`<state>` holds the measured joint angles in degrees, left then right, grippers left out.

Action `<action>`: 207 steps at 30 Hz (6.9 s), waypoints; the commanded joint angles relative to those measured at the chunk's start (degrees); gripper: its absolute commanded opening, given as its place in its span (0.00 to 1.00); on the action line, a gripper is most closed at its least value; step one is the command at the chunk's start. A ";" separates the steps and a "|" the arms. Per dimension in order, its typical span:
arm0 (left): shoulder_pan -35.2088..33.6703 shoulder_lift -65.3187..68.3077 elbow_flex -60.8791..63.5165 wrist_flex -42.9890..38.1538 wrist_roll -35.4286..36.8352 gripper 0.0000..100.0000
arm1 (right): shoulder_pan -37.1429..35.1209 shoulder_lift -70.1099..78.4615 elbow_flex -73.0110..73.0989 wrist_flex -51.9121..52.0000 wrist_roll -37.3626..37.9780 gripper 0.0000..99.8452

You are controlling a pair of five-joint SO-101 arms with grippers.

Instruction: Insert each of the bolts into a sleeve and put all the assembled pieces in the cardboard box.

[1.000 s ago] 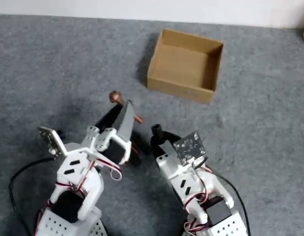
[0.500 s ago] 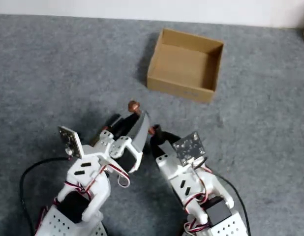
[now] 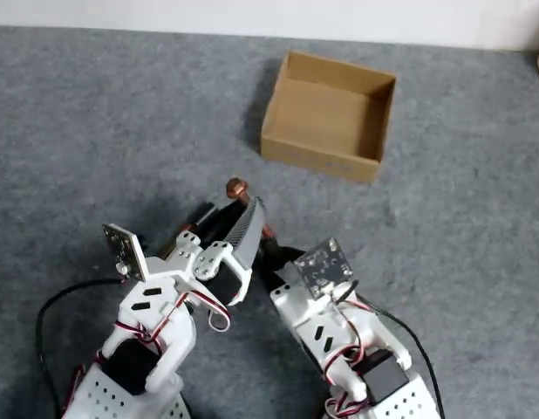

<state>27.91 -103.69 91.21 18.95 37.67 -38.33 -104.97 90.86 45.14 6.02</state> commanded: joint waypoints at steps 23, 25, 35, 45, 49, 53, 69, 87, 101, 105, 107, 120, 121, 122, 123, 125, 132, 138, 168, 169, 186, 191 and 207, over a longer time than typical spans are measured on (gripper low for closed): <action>-0.66 -0.66 -2.51 5.19 -0.26 0.00 | -0.92 -0.48 -6.11 0.13 3.16 0.00; -0.57 -0.66 -2.68 6.24 -0.26 0.00 | -0.92 -0.48 -6.11 0.13 3.16 0.00; 0.22 -0.31 -2.07 7.21 -0.26 0.00 | -1.10 -0.48 -6.11 0.04 3.25 0.00; 4.26 -0.40 -2.07 14.15 -0.26 0.00 | -0.92 -0.48 -8.40 -0.13 3.25 0.00; 4.53 -0.40 -2.07 15.82 -0.26 0.00 | -0.84 -0.48 -8.31 -0.13 3.25 0.00; 4.53 -0.40 -2.07 17.49 -0.26 0.00 | -0.84 -0.48 -8.31 -0.13 3.25 0.00; 7.87 -0.75 -2.07 21.98 -0.44 0.00 | -0.84 -0.48 -7.96 -0.22 3.25 0.00; 5.85 -0.75 -2.15 22.07 -2.46 0.30 | -0.84 -0.48 -7.78 -0.13 3.25 0.00; 5.85 -0.75 -9.71 29.10 -2.81 0.29 | 2.42 -0.48 -4.53 -0.13 3.25 0.00; 5.85 -0.75 -12.18 31.82 -2.81 0.13 | 5.67 -0.48 -3.91 -0.22 2.99 0.00; 5.85 -0.75 -12.26 31.74 -2.90 0.01 | 5.67 -0.48 -3.21 -0.22 3.08 0.00; 1.54 -0.66 -12.18 32.00 -17.49 0.01 | 5.67 -0.48 -2.42 -0.22 3.08 0.00; -0.57 -0.48 -12.00 32.00 -22.15 0.01 | 5.67 -0.48 -1.98 -0.22 3.16 0.00; -2.68 -0.31 -11.91 32.09 -27.34 0.01 | 5.67 -0.48 -1.63 -0.31 3.16 0.00; -4.53 -0.31 -11.82 32.09 -32.18 0.01 | 5.67 -0.48 -1.45 -0.31 3.16 0.00; -7.60 -0.31 -10.86 32.00 -40.00 0.01 | 5.67 -0.48 -1.45 -0.31 3.16 0.00; -14.11 -0.22 -8.04 31.65 -42.02 0.01 | 5.85 -0.48 0.13 -2.07 3.16 0.00; -14.64 -0.13 -6.81 30.51 -45.27 0.01 | 5.85 -0.48 2.33 -4.70 3.16 0.00; -22.64 42.33 -14.20 10.20 -40.09 0.01 | 20.62 18.86 -13.23 -9.80 3.25 0.00; -22.64 42.42 -14.20 10.11 -40.09 0.01 | 20.62 22.73 -16.04 -10.68 3.25 0.00; -22.64 42.68 -14.11 10.02 -40.09 0.01 | 29.23 95.34 -73.80 -15.25 3.25 0.00; -22.64 42.68 -14.11 10.02 -40.09 0.01 | 32.66 112.92 -88.48 -14.99 3.25 0.00; -22.64 42.68 -13.49 8.35 -40.00 0.01 | 36.00 132.44 -110.73 -6.46 3.25 0.01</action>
<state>5.67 -61.23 78.46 28.53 -2.77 -2.81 29.01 -16.40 38.55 8.75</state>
